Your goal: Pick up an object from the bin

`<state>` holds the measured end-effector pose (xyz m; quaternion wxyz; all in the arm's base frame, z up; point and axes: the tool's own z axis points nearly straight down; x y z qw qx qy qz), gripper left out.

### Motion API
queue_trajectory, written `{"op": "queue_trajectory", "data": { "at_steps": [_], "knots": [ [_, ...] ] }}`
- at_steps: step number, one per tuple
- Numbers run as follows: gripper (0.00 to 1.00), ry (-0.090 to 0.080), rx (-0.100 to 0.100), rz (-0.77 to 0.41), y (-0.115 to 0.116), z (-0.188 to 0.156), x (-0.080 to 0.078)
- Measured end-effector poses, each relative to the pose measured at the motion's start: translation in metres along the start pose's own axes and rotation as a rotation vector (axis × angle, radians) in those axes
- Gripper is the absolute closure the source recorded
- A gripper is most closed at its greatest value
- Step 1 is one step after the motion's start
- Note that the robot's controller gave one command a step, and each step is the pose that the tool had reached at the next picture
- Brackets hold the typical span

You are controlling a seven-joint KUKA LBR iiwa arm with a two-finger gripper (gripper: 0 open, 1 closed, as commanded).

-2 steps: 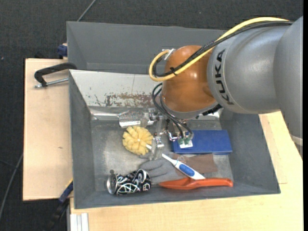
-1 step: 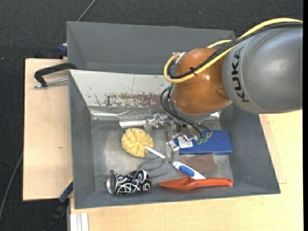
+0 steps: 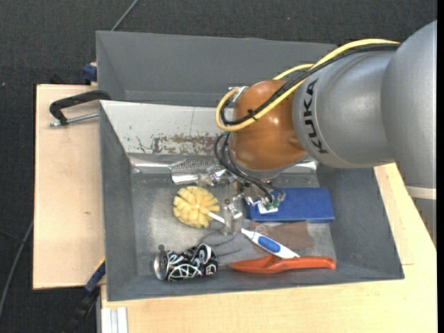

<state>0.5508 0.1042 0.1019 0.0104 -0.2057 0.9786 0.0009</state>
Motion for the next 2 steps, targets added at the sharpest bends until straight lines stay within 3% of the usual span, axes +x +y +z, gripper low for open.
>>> {"op": "queue_trajectory", "data": {
  "at_steps": [1, 2],
  "knots": [
    [1.00, 0.012, -0.011, -0.219, 0.0616, 0.0153, 0.0036],
    [0.00, 0.011, -0.011, -0.218, 0.0613, 0.0152, 0.0036]
  ]
}}
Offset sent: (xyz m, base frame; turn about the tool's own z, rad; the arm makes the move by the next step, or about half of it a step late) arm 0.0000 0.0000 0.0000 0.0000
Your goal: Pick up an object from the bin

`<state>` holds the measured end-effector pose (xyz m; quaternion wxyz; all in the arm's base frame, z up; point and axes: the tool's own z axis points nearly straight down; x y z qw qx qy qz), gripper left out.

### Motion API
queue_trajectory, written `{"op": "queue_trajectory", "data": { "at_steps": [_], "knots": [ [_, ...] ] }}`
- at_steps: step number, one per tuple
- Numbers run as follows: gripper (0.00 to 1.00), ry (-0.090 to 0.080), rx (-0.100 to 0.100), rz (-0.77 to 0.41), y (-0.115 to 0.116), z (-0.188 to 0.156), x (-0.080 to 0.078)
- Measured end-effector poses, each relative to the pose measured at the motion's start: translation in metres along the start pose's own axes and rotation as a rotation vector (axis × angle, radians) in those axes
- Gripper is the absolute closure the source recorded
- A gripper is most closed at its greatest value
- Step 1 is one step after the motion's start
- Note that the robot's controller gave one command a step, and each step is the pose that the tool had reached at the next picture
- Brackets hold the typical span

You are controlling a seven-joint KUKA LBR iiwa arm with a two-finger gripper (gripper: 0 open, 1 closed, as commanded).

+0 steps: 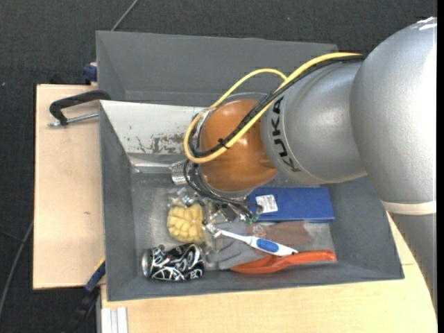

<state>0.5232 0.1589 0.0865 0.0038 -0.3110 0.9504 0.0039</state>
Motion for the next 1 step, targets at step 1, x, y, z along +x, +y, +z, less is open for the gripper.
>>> {"op": "queue_trajectory", "data": {
  "at_steps": [1],
  "knots": [
    [1.00, 0.000, 0.000, 0.000, 0.0001, 0.0000, 0.0000]
  ]
}}
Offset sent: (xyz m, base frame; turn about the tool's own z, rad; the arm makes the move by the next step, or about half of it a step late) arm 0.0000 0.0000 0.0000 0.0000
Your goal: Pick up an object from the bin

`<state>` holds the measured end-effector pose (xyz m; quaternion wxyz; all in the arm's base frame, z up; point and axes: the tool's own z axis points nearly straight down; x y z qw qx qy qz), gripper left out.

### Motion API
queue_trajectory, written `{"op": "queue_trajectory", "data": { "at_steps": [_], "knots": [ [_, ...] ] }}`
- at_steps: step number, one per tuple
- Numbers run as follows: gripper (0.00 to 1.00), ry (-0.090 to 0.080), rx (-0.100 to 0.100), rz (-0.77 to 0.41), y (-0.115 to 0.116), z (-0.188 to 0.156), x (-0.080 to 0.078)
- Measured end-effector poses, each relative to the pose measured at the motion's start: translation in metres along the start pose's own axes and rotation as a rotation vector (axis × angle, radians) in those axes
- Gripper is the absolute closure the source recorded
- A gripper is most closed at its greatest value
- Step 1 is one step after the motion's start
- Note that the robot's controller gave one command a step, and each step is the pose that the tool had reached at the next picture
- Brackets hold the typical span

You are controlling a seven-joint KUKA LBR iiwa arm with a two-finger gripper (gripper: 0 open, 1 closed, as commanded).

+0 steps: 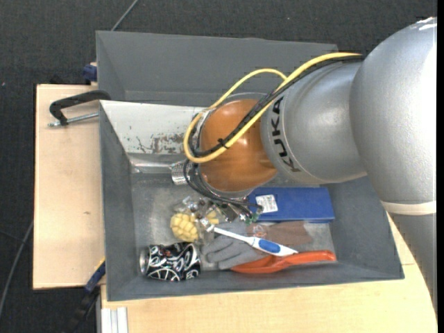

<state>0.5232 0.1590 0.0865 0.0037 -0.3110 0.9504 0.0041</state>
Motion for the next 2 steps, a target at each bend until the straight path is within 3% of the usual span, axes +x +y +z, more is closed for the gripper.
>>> {"op": "queue_trajectory", "data": {
  "at_steps": [1, 2],
  "knots": [
    [1.00, 0.000, 0.000, 0.000, 0.000, 0.000, 0.000],
    [1.00, -0.007, 0.000, 0.108, 0.007, -0.108, -0.025]
  ]
}}
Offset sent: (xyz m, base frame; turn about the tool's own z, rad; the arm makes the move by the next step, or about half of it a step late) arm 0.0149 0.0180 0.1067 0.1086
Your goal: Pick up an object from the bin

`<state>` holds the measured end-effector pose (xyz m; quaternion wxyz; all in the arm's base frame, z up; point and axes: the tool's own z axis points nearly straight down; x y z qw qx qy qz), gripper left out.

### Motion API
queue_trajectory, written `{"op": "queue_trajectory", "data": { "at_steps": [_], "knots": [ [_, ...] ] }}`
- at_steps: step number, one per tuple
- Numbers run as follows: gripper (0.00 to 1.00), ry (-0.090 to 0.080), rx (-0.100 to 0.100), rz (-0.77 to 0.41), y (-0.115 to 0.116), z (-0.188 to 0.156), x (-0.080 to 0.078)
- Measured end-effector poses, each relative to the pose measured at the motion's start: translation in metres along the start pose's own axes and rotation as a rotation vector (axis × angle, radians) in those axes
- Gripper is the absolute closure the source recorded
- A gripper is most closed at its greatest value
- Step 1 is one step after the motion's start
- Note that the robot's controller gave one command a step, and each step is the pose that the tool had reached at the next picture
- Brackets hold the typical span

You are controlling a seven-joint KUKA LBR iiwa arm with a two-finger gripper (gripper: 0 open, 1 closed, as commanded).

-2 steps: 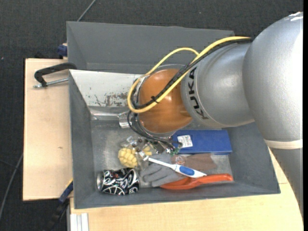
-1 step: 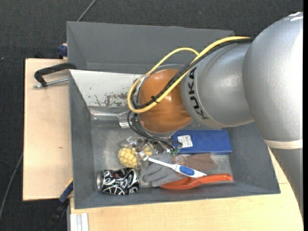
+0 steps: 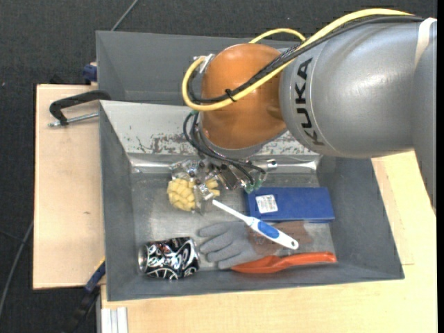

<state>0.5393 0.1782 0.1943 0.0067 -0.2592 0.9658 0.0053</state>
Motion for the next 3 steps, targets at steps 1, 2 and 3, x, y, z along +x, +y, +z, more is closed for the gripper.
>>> {"op": "queue_trajectory", "data": {
  "at_steps": [1, 2, 3],
  "knots": [
    [1.00, 0.000, 0.000, 0.001, 0.000, 0.000, 0.000],
    [1.00, 0.006, -0.001, 0.017, 0.012, -0.040, 0.000],
    [1.00, -0.013, 0.001, 0.051, 0.013, -0.065, -0.001]
  ]
}}
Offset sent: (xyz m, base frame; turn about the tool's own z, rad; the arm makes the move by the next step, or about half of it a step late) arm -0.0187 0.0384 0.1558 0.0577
